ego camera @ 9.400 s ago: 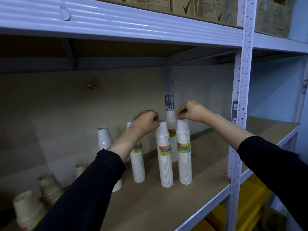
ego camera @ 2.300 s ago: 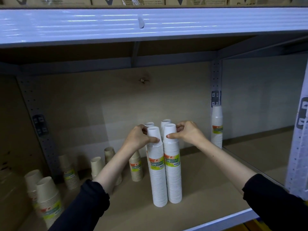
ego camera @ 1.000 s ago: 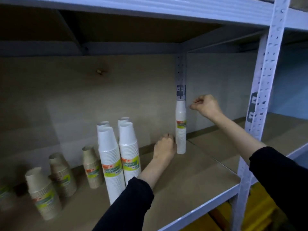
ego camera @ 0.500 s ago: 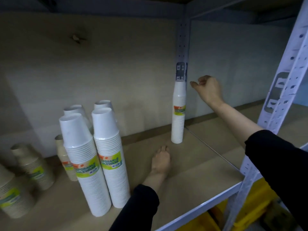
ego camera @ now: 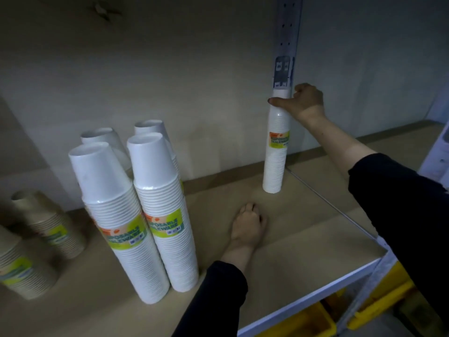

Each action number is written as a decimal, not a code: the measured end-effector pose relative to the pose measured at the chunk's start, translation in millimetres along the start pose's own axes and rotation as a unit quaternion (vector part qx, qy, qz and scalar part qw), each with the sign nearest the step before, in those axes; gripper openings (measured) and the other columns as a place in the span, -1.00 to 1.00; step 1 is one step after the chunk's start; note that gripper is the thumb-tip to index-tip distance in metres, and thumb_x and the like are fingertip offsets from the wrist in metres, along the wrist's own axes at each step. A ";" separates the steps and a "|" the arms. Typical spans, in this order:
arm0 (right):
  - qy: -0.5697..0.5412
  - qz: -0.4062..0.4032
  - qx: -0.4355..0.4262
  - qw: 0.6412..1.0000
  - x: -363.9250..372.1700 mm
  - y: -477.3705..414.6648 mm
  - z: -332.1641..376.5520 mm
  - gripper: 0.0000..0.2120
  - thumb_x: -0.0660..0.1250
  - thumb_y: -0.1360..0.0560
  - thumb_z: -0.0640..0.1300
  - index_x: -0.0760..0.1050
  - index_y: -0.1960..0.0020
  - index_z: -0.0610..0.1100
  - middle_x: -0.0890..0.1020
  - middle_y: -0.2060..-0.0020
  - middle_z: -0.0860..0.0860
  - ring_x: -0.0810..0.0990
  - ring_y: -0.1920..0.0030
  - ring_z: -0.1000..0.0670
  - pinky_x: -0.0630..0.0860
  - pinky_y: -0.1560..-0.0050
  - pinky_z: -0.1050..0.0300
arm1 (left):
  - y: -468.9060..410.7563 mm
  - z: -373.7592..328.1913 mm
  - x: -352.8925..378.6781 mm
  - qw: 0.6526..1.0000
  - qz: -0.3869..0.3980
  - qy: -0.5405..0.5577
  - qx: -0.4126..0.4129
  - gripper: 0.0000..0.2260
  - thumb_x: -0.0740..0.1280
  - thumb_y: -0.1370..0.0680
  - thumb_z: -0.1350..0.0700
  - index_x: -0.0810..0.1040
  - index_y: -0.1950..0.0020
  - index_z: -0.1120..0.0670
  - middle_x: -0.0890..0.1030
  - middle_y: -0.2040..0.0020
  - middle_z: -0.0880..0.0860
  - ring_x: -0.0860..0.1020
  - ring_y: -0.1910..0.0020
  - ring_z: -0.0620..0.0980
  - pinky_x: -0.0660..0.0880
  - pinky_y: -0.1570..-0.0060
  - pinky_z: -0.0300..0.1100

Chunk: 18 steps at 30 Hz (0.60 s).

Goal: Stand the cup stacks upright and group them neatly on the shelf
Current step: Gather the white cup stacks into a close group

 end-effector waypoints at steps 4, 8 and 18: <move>0.003 -0.002 0.006 1.000 9.5 -5.0 -6.2 -0.46 0.43 -0.40 0.00 0.45 -0.28 -0.27 0.55 -0.25 -0.14 0.55 -0.21 -0.09 0.37 0.07 0.33 | 0.0 1.2 0.2 1.000 -0.001 0.004 -0.002 -0.59 0.11 -0.60 0.12 0.29 -0.42 0.25 0.31 -0.45 0.17 0.30 -0.41 0.11 0.27 -0.37 -0.11; 0.004 -0.005 -0.001 1.000 13.9 -6.8 -5.8 -0.51 0.41 -0.43 -0.07 0.47 -0.27 -0.28 0.54 -0.28 -0.17 0.55 -0.23 -0.10 0.35 0.03 0.31 | -1.3 2.8 1.2 1.000 0.000 0.006 0.000 -0.60 0.12 -0.60 0.12 0.32 -0.40 0.27 0.31 -0.45 0.19 0.29 -0.41 0.13 0.25 -0.39 -0.09; -0.012 -0.046 -0.003 0.999 -11.9 12.3 5.4 -0.54 0.44 -0.39 -0.07 0.52 -0.21 -0.29 0.58 -0.23 -0.14 0.57 -0.19 -0.06 0.33 0.16 0.41 | 6.6 -0.1 0.4 1.000 0.018 -0.013 -0.001 -0.59 0.10 -0.60 0.14 0.27 -0.41 0.29 0.27 -0.46 0.18 0.27 -0.42 0.11 0.24 -0.39 -0.09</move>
Point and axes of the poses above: each hand's wrist, its own y-axis away from the middle knuckle, its own x-axis out of the palm, z = x × y, the point moved 10 cm from there along -y, towards the middle knuckle
